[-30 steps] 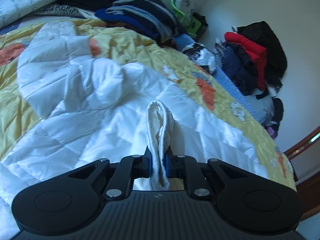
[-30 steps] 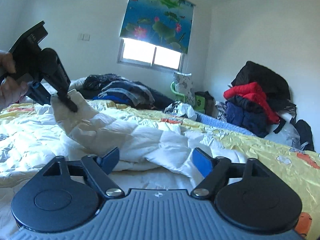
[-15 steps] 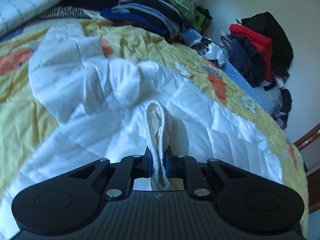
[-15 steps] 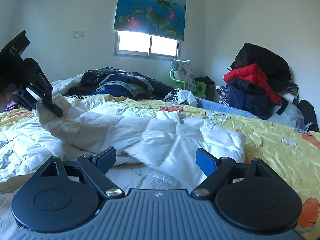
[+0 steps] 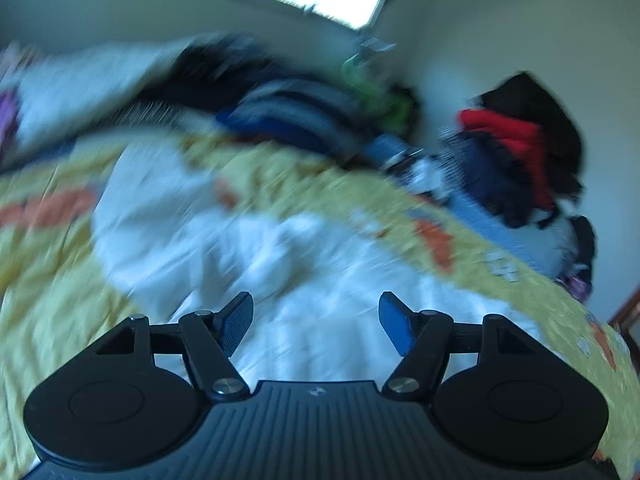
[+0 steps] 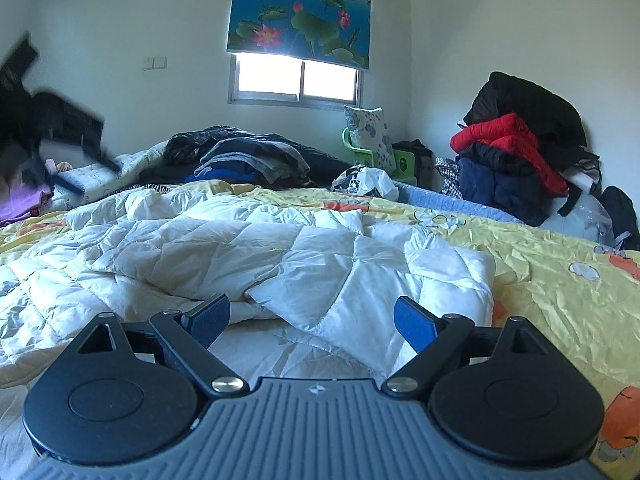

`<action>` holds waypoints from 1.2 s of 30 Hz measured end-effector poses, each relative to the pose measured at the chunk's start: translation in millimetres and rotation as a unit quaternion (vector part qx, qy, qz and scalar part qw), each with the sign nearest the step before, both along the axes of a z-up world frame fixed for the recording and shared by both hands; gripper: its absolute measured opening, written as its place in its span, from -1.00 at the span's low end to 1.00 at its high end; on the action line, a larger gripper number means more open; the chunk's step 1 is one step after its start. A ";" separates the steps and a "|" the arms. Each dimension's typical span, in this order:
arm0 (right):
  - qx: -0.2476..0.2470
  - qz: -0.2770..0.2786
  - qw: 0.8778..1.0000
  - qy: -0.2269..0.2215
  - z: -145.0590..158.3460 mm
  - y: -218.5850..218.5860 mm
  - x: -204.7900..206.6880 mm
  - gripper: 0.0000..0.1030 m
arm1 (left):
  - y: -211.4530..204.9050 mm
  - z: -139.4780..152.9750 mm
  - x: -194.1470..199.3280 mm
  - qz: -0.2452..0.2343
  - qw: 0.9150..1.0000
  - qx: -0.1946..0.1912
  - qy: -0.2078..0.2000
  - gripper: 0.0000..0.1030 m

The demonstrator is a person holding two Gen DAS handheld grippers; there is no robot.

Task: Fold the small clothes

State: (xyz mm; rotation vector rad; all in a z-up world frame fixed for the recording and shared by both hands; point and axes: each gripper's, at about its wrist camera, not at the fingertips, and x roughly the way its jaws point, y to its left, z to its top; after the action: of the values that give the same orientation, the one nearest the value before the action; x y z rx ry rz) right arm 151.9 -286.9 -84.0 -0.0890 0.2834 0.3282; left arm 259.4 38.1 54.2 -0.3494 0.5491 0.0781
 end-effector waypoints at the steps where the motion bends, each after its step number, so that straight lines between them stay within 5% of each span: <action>1: 0.000 0.000 1.000 0.000 -0.1 -0.4 0.0 0.77 | -12.7 2.8 0.4 -0.017 0.999 0.024 -0.013 0.34; 5: 0.002 0.000 1.000 0.002 -0.8 -1.2 0.2 0.77 | -66.0 -16.8 18.4 -0.092 0.990 0.103 -0.002 0.34; 13: 0.026 -0.003 0.999 0.030 -2.5 -9.7 7.9 0.80 | -75.6 -88.1 50.5 -0.105 0.982 0.126 0.093 0.44; 19: 0.054 -0.012 0.998 0.015 -0.5 -20.5 4.5 0.78 | -79.6 -110.8 33.3 -0.108 0.981 0.156 0.040 0.47; 23: 0.036 0.007 0.999 -0.013 14.4 -10.5 8.0 0.84 | -73.7 -109.6 34.4 -0.109 0.984 0.135 0.033 0.50; 26: 0.009 0.011 1.000 0.020 24.6 0.2 41.6 0.83 | -71.2 -108.2 34.4 -0.112 0.985 0.127 0.031 0.53; 30: 0.052 -0.025 0.994 0.089 30.2 -9.3 100.7 0.83 | -68.7 -108.6 35.6 -0.115 0.986 0.117 0.030 0.57; 36: 0.030 -0.081 0.976 0.200 -9.0 -20.9 157.3 0.92 | -66.3 -109.2 36.9 -0.125 0.986 0.105 0.030 0.65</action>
State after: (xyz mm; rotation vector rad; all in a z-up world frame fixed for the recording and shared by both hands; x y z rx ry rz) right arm 309.3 -307.8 -93.0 0.0624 0.6765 0.1894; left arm 296.3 -28.1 -55.0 -0.0717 0.6351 -0.0956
